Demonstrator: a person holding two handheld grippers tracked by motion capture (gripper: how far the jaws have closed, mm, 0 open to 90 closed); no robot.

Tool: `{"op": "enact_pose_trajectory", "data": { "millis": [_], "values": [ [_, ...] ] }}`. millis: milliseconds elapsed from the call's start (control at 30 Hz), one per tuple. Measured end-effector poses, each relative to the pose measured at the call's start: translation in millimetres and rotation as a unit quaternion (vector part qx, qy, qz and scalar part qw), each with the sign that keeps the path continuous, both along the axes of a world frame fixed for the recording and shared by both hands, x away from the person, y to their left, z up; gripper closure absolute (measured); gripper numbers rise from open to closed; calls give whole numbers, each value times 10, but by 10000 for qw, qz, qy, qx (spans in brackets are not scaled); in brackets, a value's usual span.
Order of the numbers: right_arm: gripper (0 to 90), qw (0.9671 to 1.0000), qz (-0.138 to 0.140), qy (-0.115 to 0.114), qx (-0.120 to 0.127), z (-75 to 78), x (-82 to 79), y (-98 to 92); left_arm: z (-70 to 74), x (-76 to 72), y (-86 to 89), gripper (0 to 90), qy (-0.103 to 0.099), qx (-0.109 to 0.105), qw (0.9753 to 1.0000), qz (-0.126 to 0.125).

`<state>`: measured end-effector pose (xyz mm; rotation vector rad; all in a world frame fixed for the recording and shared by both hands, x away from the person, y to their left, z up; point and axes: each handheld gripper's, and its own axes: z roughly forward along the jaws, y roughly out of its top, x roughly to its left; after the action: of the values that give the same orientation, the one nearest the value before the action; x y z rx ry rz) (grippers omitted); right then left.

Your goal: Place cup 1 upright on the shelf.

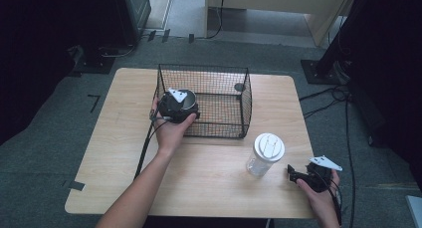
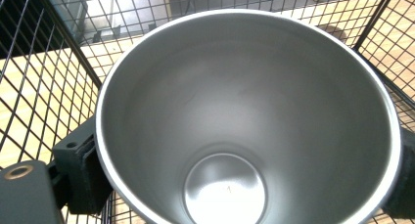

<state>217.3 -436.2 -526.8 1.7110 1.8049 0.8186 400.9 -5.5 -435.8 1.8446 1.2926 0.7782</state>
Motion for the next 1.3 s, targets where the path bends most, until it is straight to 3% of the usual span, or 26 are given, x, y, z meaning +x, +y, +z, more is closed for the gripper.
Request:
{"op": "enact_pose_trajectory", "data": {
  "millis": [333, 567, 733, 1167, 1300],
  "values": [
    [69, 10000, 11, 1, -21, -1, 1, 6, 49, -28, 50, 0, -142, -191, 9997, -22],
    [69, 10000, 12, 0, -22, -1, 2, 5, 180, -91, 109, 0, -431, -461, 9979, -121],
    [69, 10000, 13, 2, -25, -1, 1, 6, 261, -135, 146, 0, -533, -556, 9969, -161],
    [69, 10000, 10, 8, -26, -1, 1, 8, 507, -364, 287, 0, -884, -656, 9934, -305],
    [69, 10000, 9, 6, -24, -1, 1, 8, 527, -461, 348, 0, -1057, -585, 9923, -275]
  ]
}}
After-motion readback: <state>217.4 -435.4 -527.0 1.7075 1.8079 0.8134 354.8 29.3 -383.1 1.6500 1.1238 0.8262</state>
